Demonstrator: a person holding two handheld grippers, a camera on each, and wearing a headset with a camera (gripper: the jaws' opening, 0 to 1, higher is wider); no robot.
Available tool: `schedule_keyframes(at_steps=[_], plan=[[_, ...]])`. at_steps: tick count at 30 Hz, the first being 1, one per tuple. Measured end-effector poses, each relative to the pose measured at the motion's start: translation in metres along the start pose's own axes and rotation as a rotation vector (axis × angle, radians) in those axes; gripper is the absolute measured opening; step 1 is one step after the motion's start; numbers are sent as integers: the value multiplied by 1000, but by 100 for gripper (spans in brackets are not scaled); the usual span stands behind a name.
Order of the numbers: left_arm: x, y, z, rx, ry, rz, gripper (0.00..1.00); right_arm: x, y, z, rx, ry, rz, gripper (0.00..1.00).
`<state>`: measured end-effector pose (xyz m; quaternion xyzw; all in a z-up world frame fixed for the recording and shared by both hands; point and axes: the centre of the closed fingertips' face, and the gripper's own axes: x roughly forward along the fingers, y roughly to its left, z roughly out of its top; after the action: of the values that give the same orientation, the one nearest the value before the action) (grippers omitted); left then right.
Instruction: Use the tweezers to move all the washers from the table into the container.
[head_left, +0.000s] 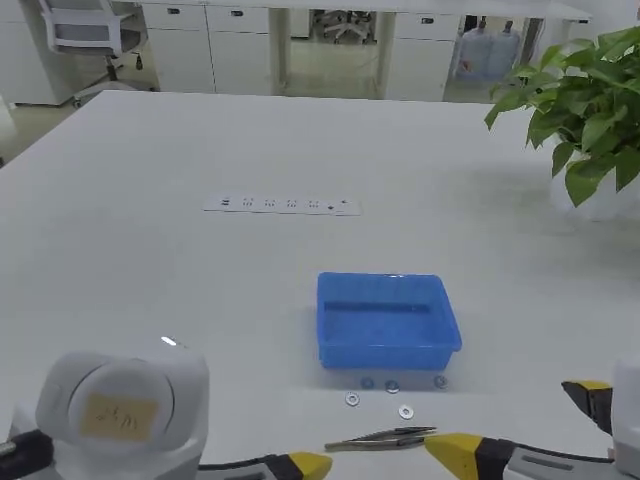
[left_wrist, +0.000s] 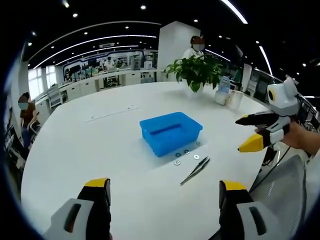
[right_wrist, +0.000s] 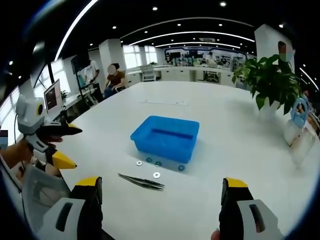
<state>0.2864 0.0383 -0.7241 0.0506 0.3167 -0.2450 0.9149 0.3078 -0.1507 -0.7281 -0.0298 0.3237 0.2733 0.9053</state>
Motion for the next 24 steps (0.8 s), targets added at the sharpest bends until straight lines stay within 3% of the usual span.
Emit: schedule_keyframes(at_steps=[15,19,24], plan=[[9,-1,-3,13,17,-13,82,2,-5,-3,4,9,-10,99],[15,-7,-7,31,24,-48,71,3,-5,-8,4,24,-9,98],[26,-14,-6,81,17,-109,46,6,-5,-12,1,39,-8,96]])
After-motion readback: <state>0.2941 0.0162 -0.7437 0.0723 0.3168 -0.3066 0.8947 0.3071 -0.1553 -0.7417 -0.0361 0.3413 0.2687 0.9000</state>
